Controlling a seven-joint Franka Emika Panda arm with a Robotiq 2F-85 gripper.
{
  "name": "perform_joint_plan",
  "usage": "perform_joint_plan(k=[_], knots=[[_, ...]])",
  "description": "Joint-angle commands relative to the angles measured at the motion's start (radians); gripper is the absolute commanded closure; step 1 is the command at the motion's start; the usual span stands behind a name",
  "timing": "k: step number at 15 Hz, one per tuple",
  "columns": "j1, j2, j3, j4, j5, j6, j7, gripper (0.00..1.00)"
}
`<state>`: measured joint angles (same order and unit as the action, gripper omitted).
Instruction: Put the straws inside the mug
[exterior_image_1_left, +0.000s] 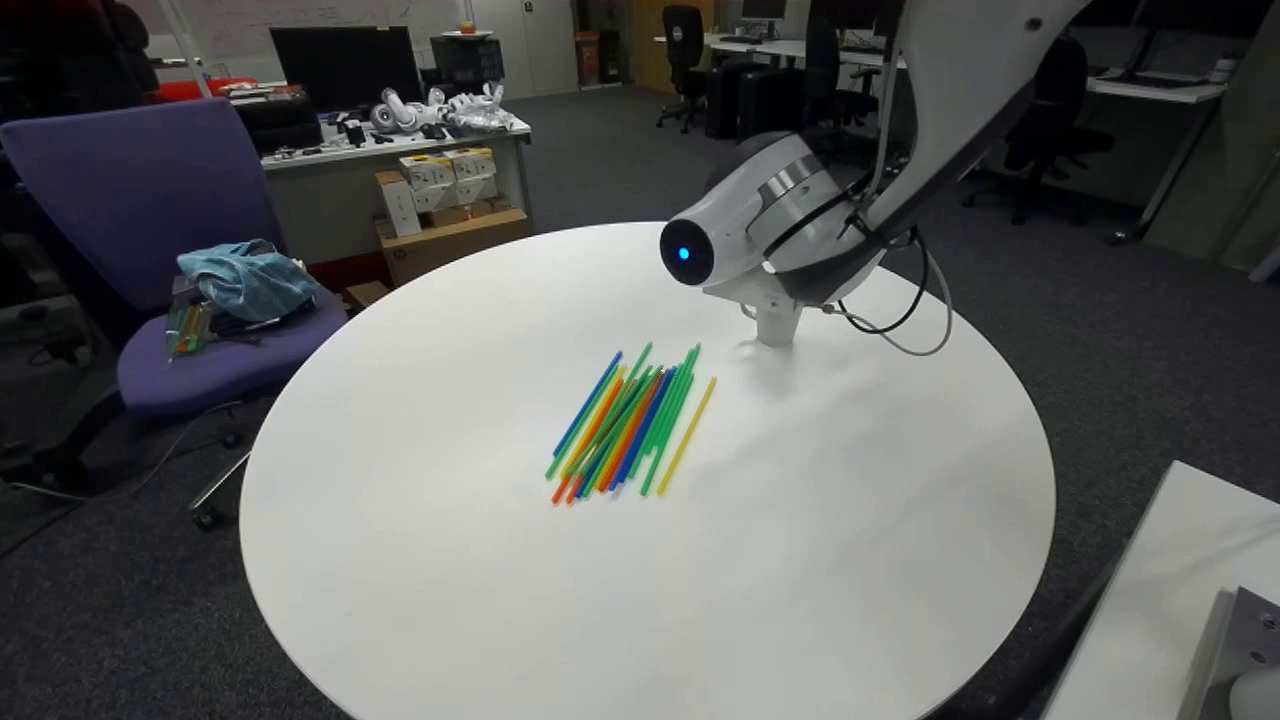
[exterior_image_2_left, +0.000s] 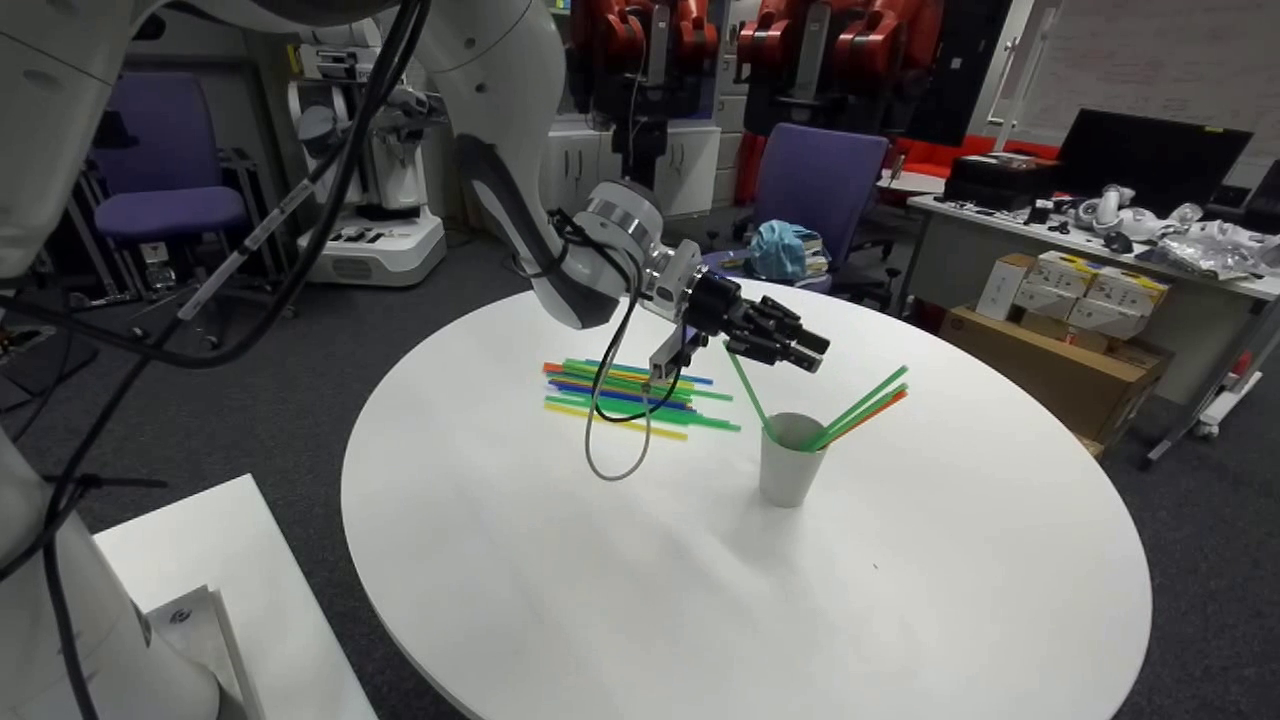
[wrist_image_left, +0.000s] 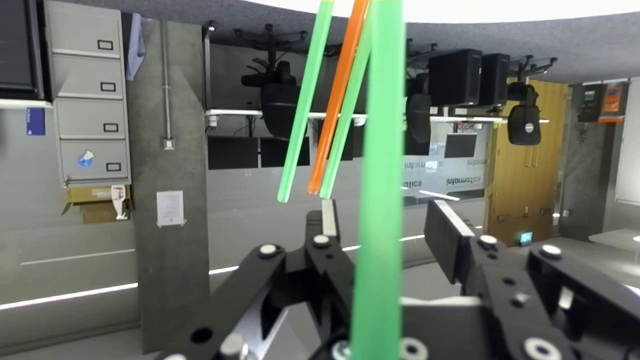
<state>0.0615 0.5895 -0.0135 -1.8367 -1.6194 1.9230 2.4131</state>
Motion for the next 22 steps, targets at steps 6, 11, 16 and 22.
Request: perform_joint_plan(k=[6, 11, 16, 22], knots=[[-0.121, -0.222, 0.06, -0.096, 0.187, 0.465, -0.163, 0.0], [-0.166, -0.265, 0.041, -0.124, 0.437, 0.782, -0.347, 0.0], [-0.246, -0.225, 0.092, -0.183, 0.804, 1.044, -0.661, 0.0], [-0.579, -0.201, 0.569, -0.29, 1.218, 0.93, -1.134, 0.0]])
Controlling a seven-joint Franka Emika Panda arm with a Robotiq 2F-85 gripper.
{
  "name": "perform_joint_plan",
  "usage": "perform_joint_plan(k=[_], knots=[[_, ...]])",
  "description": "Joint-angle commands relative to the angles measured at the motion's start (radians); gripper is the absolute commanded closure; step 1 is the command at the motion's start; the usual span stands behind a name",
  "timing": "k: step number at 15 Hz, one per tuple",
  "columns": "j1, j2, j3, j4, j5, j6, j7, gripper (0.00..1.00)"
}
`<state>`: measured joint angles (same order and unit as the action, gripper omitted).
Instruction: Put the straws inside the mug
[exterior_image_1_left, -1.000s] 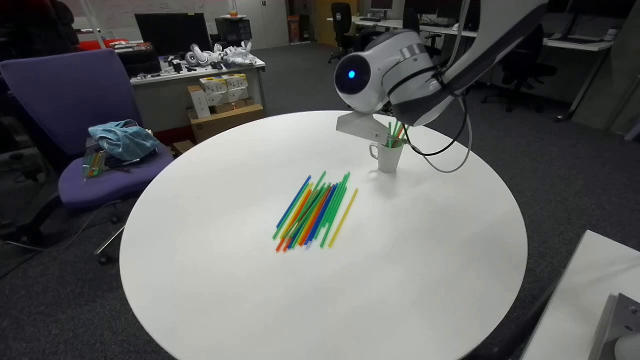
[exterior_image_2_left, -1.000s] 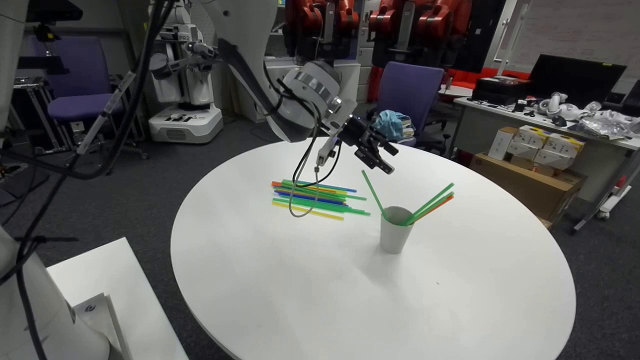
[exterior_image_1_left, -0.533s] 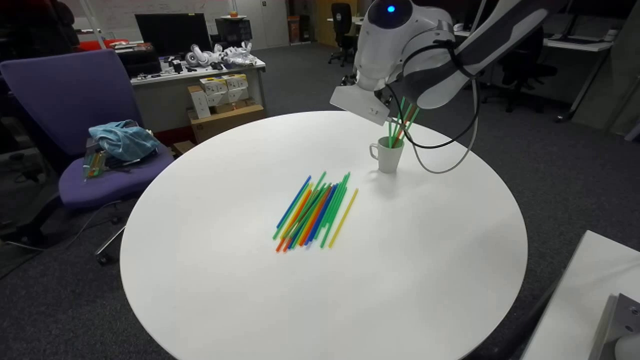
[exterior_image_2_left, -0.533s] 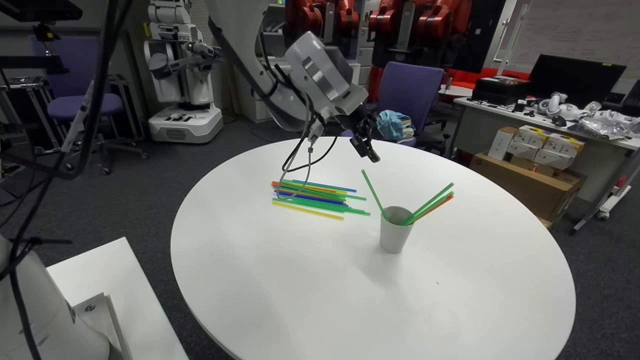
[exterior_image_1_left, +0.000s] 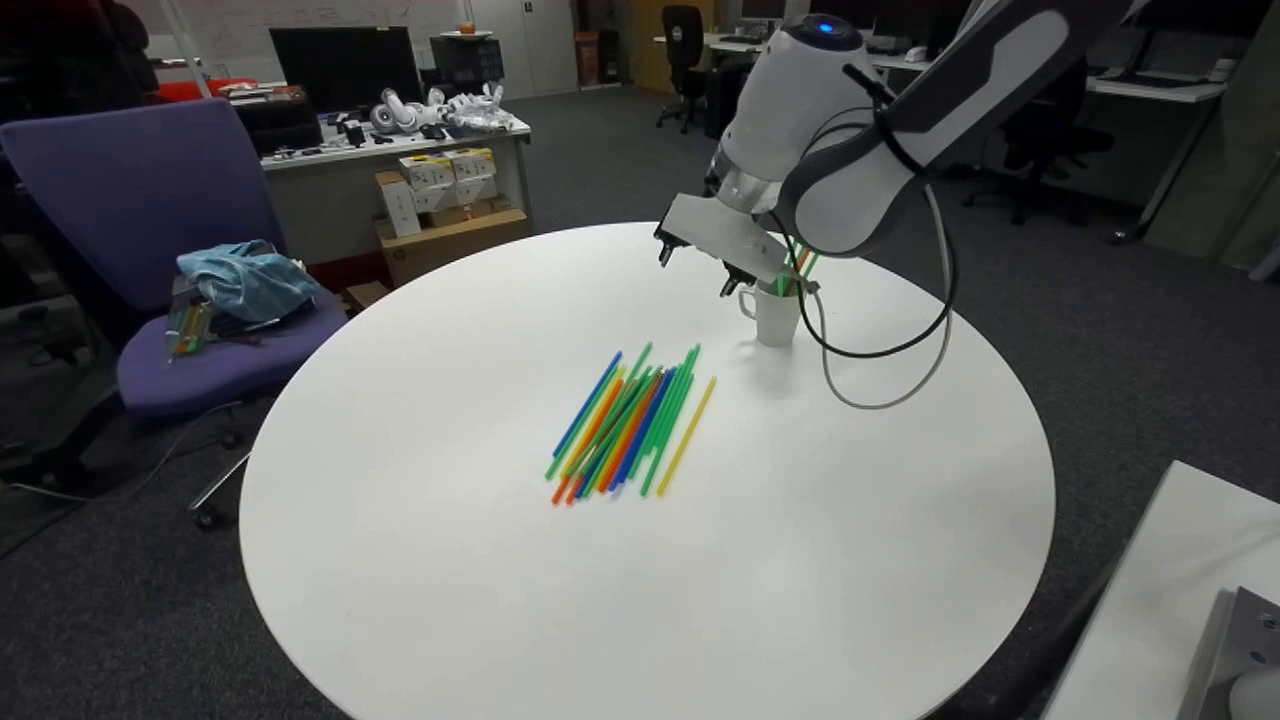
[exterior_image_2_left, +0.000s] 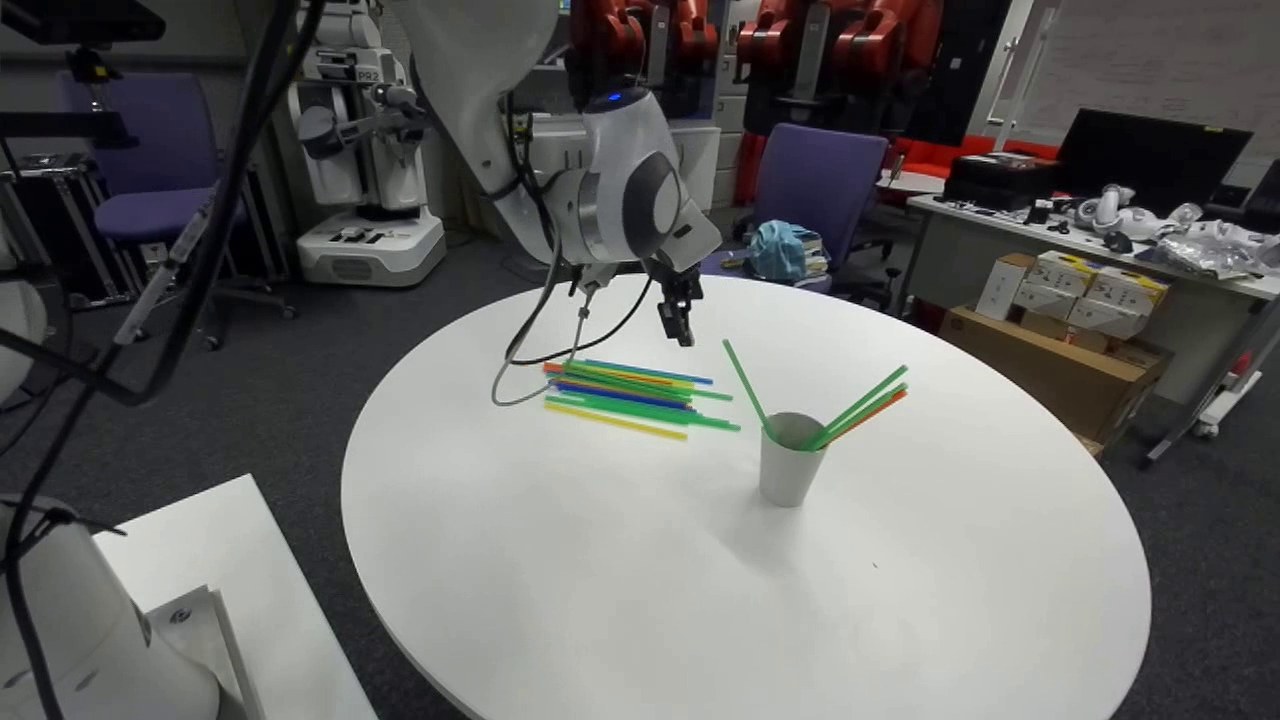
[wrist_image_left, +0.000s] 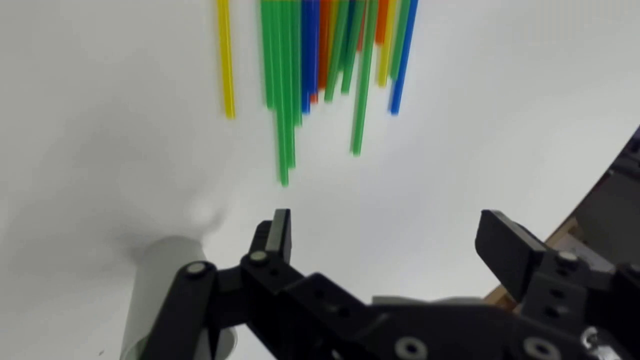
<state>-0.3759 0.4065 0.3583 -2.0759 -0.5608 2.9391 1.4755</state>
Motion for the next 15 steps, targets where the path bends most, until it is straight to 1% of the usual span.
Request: perform_joint_plan(k=[1, 2, 3, 4, 5, 6, 7, 9, 10, 11, 12, 13, 15], knots=[[-0.195, -0.013, 0.272, -0.05, 0.223, -0.143, -0.273, 0.0], [-0.253, -0.01, 0.349, -0.041, 0.284, -0.221, -0.35, 0.0], [-0.268, -0.018, 0.37, -0.022, 0.336, -0.321, -0.405, 0.0], [-0.273, -0.028, 0.373, -0.009, 0.357, -0.413, -0.429, 0.0], [-0.119, -0.092, 0.207, -0.006, 0.5, -0.478, -0.528, 0.0], [-0.066, -0.111, 0.138, 0.011, 0.553, -0.559, -0.574, 0.0], [-0.009, -0.128, 0.058, 0.028, 0.559, -0.643, -0.583, 0.0], [0.113, -0.136, -0.099, 0.089, 0.485, -0.797, -0.544, 0.0], [0.162, -0.116, -0.138, 0.051, 0.568, -0.683, -0.591, 0.0], [0.199, -0.12, -0.185, 0.063, 0.571, -0.706, -0.59, 0.0], [0.226, -0.118, -0.213, 0.063, 0.582, -0.701, -0.595, 0.0], [0.242, -0.113, -0.226, 0.062, 0.584, -0.7, -0.595, 0.0], [0.256, -0.108, -0.23, 0.061, 0.584, -0.699, -0.594, 0.0]])
